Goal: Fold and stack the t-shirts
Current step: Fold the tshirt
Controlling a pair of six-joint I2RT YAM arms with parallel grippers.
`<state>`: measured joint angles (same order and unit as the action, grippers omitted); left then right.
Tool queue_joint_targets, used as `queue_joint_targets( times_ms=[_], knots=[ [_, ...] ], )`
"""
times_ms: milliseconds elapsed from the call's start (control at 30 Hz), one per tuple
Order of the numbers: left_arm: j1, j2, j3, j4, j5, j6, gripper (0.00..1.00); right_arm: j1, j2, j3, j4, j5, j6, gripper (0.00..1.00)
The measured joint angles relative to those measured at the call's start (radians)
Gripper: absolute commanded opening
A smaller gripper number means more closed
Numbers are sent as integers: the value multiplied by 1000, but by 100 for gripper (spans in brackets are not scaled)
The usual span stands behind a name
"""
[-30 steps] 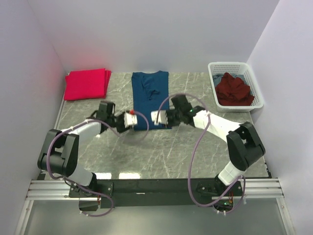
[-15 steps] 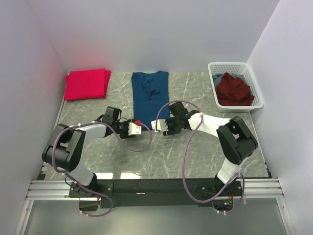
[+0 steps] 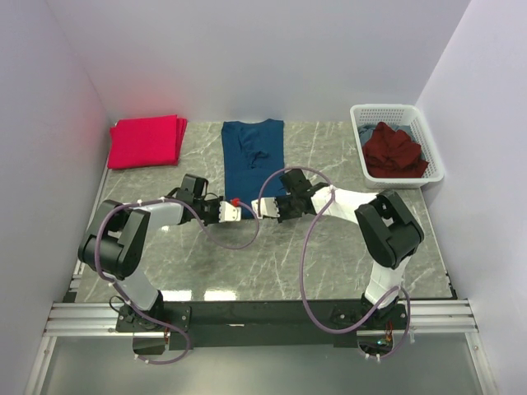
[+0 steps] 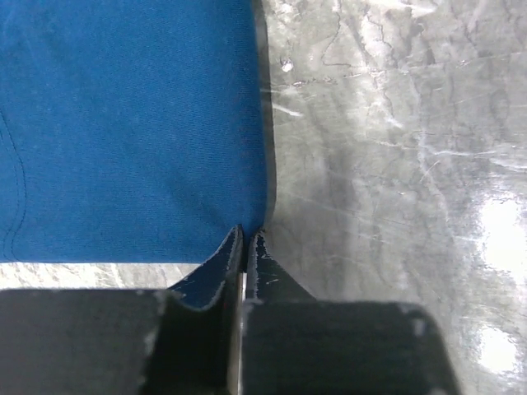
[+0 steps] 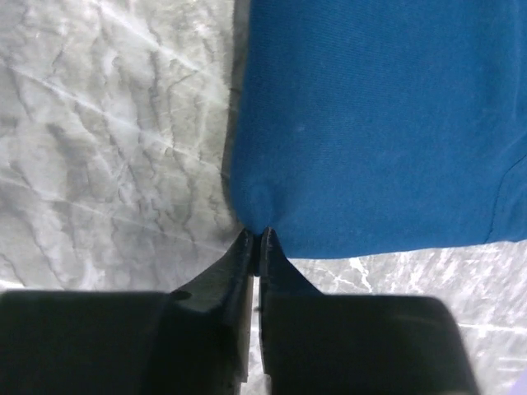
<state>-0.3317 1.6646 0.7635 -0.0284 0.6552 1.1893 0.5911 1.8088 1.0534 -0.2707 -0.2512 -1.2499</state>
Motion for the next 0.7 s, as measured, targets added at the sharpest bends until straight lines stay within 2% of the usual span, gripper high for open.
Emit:
queue_joint_targets(
  times_ms=[267,467,700],
  knots=[
    [3,-18,75,-100,7,-76,1,-3,-28,32,-76,-6,63,0],
    [16,-106,173,-182,21,-156,1,-38,-93,204,-176,-27,169,0],
    [19,-230,184,-267,17,-162,1,-47,-230,198,-218,-27,211,0]
  ],
)
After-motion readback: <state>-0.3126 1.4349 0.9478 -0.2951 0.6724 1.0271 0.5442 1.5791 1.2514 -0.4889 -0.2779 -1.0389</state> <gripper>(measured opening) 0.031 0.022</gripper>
